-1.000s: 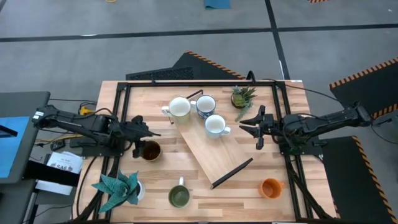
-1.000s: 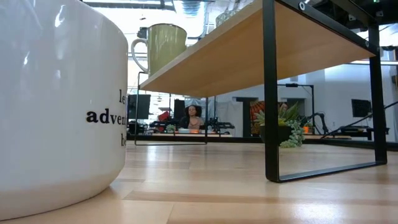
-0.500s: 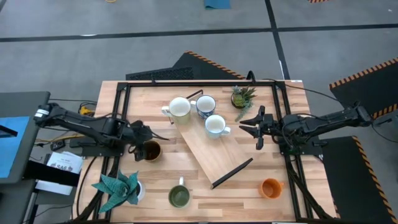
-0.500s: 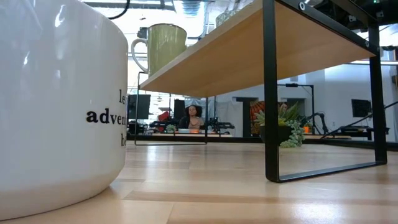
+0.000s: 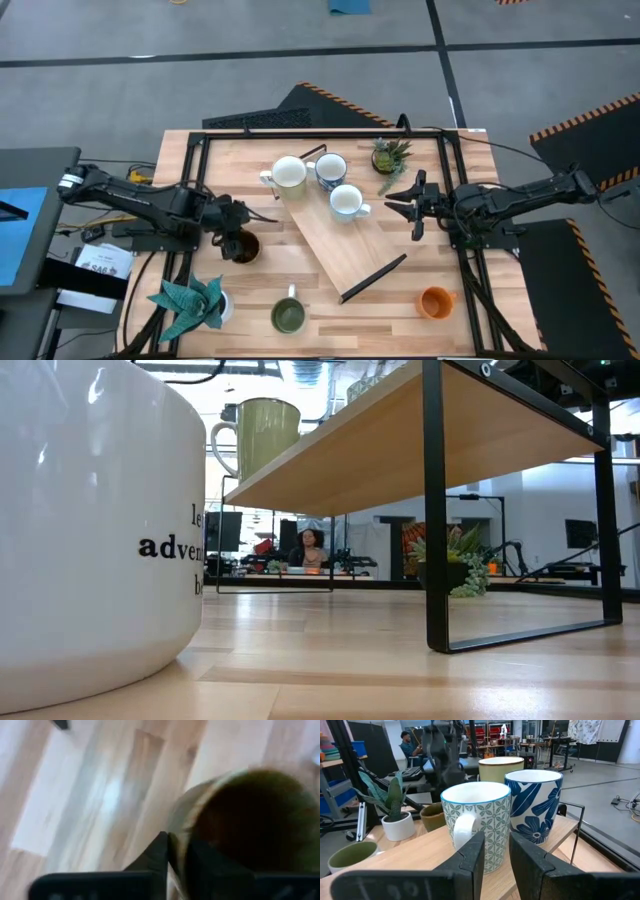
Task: Place coffee mugs
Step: Put the green mug on the shelf
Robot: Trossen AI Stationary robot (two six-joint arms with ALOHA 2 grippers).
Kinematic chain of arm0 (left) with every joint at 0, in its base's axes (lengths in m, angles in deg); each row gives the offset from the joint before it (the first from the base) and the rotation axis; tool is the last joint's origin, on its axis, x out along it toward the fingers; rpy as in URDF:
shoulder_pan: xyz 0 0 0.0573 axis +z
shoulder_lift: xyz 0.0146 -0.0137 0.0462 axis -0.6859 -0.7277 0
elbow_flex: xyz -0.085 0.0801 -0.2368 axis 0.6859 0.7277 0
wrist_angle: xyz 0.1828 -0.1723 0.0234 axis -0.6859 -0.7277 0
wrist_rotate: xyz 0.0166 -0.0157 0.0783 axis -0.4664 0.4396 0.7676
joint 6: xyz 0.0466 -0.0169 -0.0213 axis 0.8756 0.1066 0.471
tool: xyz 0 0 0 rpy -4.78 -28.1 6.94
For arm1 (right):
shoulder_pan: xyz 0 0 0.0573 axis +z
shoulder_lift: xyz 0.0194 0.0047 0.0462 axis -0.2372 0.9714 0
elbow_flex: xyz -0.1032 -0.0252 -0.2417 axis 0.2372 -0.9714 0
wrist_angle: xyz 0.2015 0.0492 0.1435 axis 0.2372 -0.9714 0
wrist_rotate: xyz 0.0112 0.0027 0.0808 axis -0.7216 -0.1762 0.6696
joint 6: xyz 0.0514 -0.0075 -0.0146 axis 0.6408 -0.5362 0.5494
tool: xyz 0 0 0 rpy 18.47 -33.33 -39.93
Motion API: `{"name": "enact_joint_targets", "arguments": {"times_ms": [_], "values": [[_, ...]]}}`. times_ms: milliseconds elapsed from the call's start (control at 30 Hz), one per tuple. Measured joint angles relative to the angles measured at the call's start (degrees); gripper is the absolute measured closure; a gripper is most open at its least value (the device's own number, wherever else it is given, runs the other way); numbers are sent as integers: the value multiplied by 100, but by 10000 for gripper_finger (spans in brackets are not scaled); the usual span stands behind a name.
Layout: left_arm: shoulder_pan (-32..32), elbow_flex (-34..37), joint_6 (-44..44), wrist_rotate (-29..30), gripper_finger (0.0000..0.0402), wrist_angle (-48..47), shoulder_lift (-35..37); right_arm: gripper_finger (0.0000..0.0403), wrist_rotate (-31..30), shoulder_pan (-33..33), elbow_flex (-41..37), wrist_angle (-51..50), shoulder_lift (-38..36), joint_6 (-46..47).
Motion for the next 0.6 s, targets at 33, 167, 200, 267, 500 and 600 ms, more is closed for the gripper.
{"name": "enact_joint_targets", "arguments": {"times_ms": [33,167,200,267,500,600], "values": [[0,-110,-47,9,384,-69,-4,286,0,0,0,1,0,0],[-5,-831,-128,-3,383,-218,4,286,0,0,0,0,0,0],[-17,-1012,-133,3,383,-331,3,286,0,0,0,0,0,0],[-78,-1401,-121,60,383,-495,0,286,0,1,0,0,0,0],[-196,-2821,172,377,384,-619,-609,286,0,2,0,-2,0,0],[-198,-3465,543,450,384,-646,-1272,286,1,0,0,0,-1,9]]}}
